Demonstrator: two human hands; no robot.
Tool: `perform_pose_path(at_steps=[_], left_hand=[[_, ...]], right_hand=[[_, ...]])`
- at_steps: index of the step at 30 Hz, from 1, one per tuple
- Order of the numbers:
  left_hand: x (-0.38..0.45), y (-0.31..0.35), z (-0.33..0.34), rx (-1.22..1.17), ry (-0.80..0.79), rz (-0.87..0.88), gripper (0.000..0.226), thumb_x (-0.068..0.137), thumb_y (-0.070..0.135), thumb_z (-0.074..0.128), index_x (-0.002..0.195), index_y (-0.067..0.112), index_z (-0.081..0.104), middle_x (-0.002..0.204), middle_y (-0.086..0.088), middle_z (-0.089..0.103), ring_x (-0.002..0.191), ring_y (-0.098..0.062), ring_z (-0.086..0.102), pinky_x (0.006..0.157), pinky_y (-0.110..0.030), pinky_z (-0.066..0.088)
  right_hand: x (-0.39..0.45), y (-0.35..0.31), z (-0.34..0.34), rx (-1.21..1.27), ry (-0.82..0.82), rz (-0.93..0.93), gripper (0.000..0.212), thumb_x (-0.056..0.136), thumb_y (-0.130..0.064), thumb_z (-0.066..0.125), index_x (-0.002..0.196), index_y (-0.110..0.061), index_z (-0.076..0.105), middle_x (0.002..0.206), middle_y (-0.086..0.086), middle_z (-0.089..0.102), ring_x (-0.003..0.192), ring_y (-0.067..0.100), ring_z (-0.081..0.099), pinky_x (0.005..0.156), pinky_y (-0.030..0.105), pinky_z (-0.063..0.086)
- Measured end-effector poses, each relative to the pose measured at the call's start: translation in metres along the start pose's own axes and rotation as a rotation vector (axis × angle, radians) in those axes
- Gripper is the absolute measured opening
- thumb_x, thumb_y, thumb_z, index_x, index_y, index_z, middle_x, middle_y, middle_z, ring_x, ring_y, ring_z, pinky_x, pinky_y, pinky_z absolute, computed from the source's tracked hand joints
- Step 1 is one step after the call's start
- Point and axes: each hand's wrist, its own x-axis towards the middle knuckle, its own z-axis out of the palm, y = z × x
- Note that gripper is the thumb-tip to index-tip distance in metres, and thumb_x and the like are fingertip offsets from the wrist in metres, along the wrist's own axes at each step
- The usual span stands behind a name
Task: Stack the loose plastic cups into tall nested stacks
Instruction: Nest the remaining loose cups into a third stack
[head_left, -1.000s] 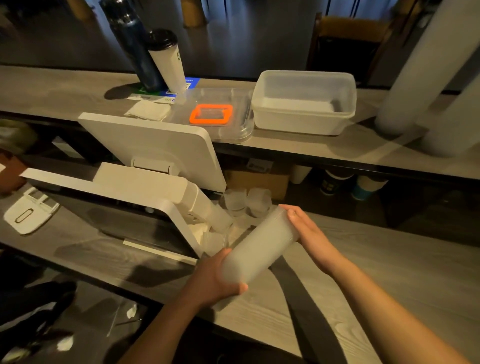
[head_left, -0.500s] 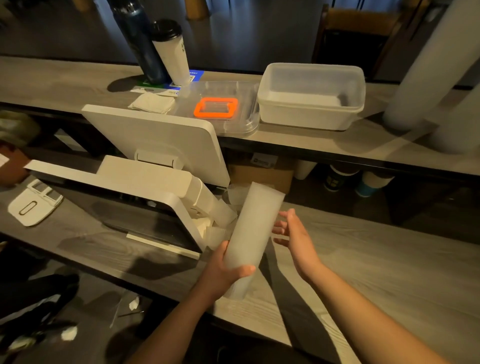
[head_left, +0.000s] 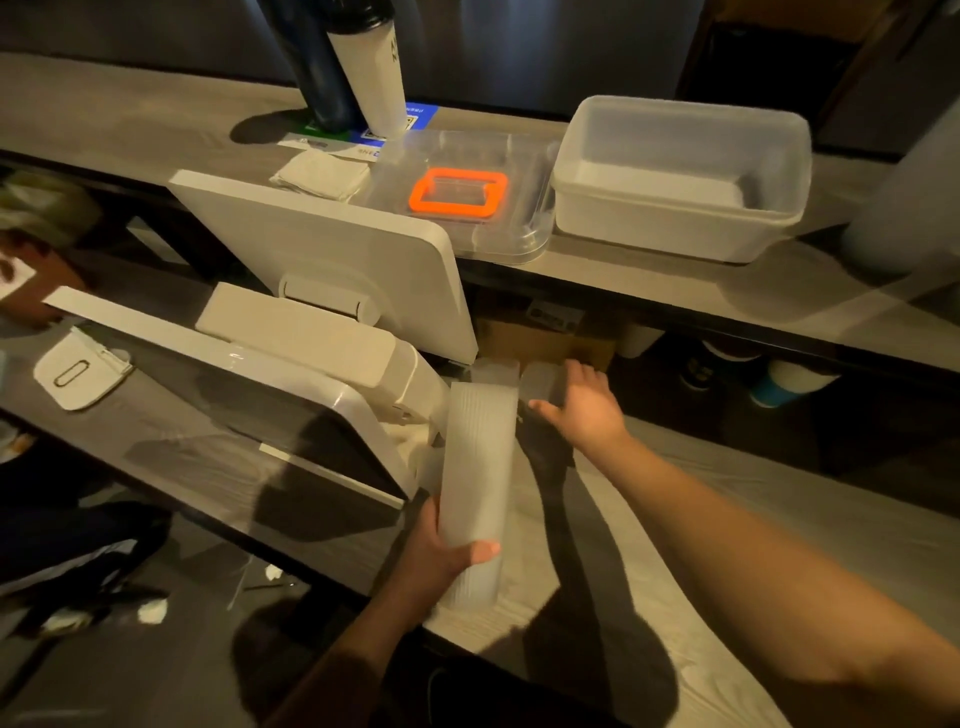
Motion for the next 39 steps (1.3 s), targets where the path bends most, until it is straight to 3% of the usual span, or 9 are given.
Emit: perform_pose_path(at_steps=[5, 13, 18, 22, 25, 28, 31, 35, 39], left_hand=[[0.004, -0.008, 0.004, -0.047, 0.049, -0.024, 0.08, 0.072, 0.029, 0.085, 0.133, 0.035, 0.033, 0.115, 0.016, 0.048, 0.107, -0.011, 0.052, 0.092, -0.04, 0.047], [0.005, -0.008, -0.001, -0.03, 0.103, 0.007, 0.088, 0.075, 0.029, 0.083, 0.144, 0.031, 0.028, 0.124, 0.007, 0.049, 0.112, -0.016, 0.051, 0.09, -0.039, 0.045], [0.002, -0.005, -0.003, 0.048, 0.111, 0.062, 0.092, 0.071, 0.032, 0.086, 0.144, 0.031, 0.03, 0.122, 0.008, 0.05, 0.112, -0.017, 0.053, 0.091, -0.043, 0.048], [-0.003, 0.001, -0.001, 0.148, 0.153, 0.121, 0.093, 0.057, 0.036, 0.089, 0.135, 0.032, 0.038, 0.119, 0.006, 0.054, 0.106, -0.017, 0.057, 0.087, -0.041, 0.054], [-0.006, 0.002, 0.003, 0.243, 0.154, 0.154, 0.091, 0.048, 0.049, 0.083, 0.126, 0.04, 0.039, 0.117, 0.008, 0.053, 0.102, -0.013, 0.057, 0.082, -0.037, 0.054], [-0.007, 0.004, 0.008, 0.315, 0.154, 0.194, 0.089, 0.05, 0.045, 0.085, 0.126, 0.039, 0.038, 0.119, 0.006, 0.051, 0.103, -0.014, 0.055, 0.081, -0.032, 0.049], [-0.01, 0.009, 0.014, 0.403, 0.161, 0.221, 0.086, 0.056, 0.037, 0.087, 0.127, 0.038, 0.038, 0.117, 0.011, 0.047, 0.105, -0.015, 0.051, 0.081, -0.033, 0.045], [-0.012, 0.015, 0.016, 0.514, 0.164, 0.286, 0.087, 0.055, 0.041, 0.087, 0.128, 0.036, 0.039, 0.112, 0.015, 0.048, 0.099, -0.013, 0.053, 0.074, -0.03, 0.045], [-0.014, 0.019, 0.017, 0.565, 0.164, 0.313, 0.091, 0.049, 0.05, 0.083, 0.127, 0.041, 0.038, 0.112, 0.015, 0.051, 0.101, -0.014, 0.054, 0.077, -0.035, 0.051]], right_hand=[[0.016, -0.001, 0.012, -0.054, -0.069, 0.013, 0.081, 0.085, -0.047, 0.073, 0.149, -0.019, 0.032, 0.147, 0.009, 0.044, 0.135, 0.032, 0.041, 0.11, 0.046, 0.041], [-0.003, 0.024, 0.012, 0.054, -0.113, -0.001, 0.075, 0.083, -0.033, 0.076, 0.145, -0.022, 0.035, 0.143, 0.005, 0.045, 0.129, 0.027, 0.046, 0.105, 0.044, 0.046], [-0.043, 0.064, 0.004, 0.171, -0.121, 0.081, 0.08, 0.08, -0.039, 0.077, 0.146, -0.025, 0.035, 0.142, 0.005, 0.046, 0.124, 0.027, 0.054, 0.097, 0.046, 0.054], [-0.073, 0.097, -0.011, 0.243, -0.237, 0.135, 0.073, 0.082, -0.038, 0.078, 0.142, -0.019, 0.041, 0.128, 0.007, 0.058, 0.107, 0.022, 0.059, 0.088, 0.038, 0.055], [-0.09, 0.115, -0.027, 0.327, -0.308, 0.196, 0.078, 0.084, -0.041, 0.076, 0.147, -0.016, 0.037, 0.136, 0.011, 0.055, 0.116, 0.026, 0.057, 0.094, 0.038, 0.052], [-0.102, 0.118, -0.048, 0.567, -0.269, 0.25, 0.086, 0.083, -0.051, 0.073, 0.152, -0.022, 0.032, 0.145, 0.008, 0.047, 0.125, 0.028, 0.053, 0.102, 0.038, 0.046], [-0.111, 0.109, -0.071, 0.805, -0.193, 0.165, 0.071, 0.084, -0.05, 0.071, 0.144, -0.035, 0.037, 0.136, 0.003, 0.047, 0.106, 0.017, 0.06, 0.092, 0.036, 0.054], [-0.113, 0.092, -0.093, 0.936, -0.073, 0.103, 0.063, 0.09, -0.039, 0.068, 0.144, -0.03, 0.036, 0.117, -0.006, 0.054, 0.098, 0.018, 0.064, 0.083, 0.032, 0.058], [-0.116, 0.079, -0.1, 0.874, -0.067, 0.023, 0.045, 0.098, -0.045, 0.055, 0.14, -0.034, 0.044, 0.119, -0.001, 0.058, 0.102, 0.022, 0.063, 0.084, 0.032, 0.058]])
